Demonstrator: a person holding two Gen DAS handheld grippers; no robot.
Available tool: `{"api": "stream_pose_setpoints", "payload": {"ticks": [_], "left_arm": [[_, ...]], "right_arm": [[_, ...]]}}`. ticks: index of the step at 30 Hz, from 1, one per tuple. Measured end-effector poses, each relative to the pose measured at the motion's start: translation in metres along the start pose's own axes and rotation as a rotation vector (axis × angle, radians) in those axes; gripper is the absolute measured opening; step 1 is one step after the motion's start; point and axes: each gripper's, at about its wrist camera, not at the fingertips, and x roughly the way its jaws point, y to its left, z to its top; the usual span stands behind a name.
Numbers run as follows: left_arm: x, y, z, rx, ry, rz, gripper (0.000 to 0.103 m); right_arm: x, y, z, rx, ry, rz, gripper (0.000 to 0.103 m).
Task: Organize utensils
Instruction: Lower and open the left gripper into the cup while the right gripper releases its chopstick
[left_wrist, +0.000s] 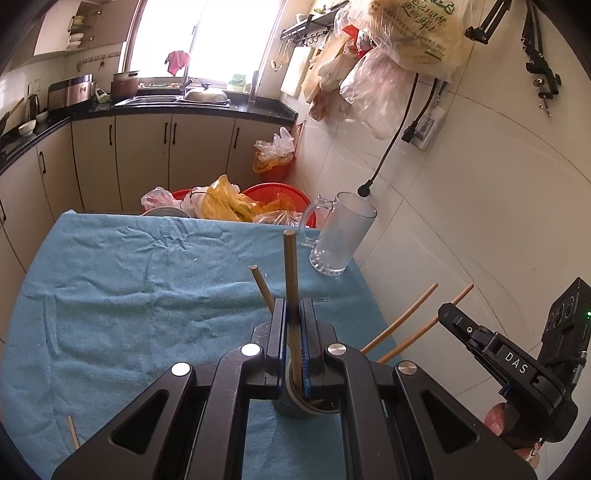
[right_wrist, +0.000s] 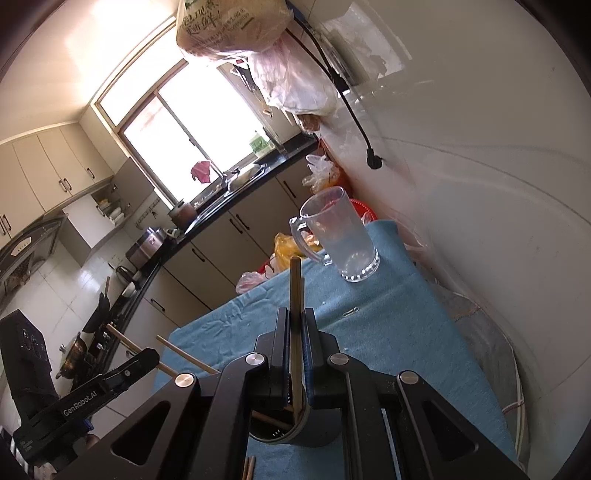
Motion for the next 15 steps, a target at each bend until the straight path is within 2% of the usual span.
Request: {"api": "stream_pose_setpoints", "payload": {"ticks": [6, 8, 10, 12, 15], "left_arm": [[0.000, 0.001, 0.002, -0.001, -0.011, -0.002, 0.008], [-0.002, 0.003, 0.002, -0.009, -0.012, -0.008, 0.015], [-0.009, 0.003, 0.002, -0.012, -0.030, -0.006, 0.032], [-0.018, 0.003, 0.001, -0.007, -0.056, 0.003, 0.034], [-0.033, 0.002, -0.002, 0.001, -0.078, 0.000, 0.037]], "right_arm": [[0.000, -0.001, 0.000, 0.008, 0.005, 0.026, 0.011], [-0.002, -0.001, 0.000, 0.005, -0.003, 0.019, 0.015], [-0.007, 0.000, 0.000, 0.008, -0.012, 0.023, 0.023], [-0.015, -0.001, -0.001, 0.016, -0.027, 0.022, 0.035], [-0.026, -0.002, -0.003, 0.021, -0.052, 0.014, 0.040]]}}
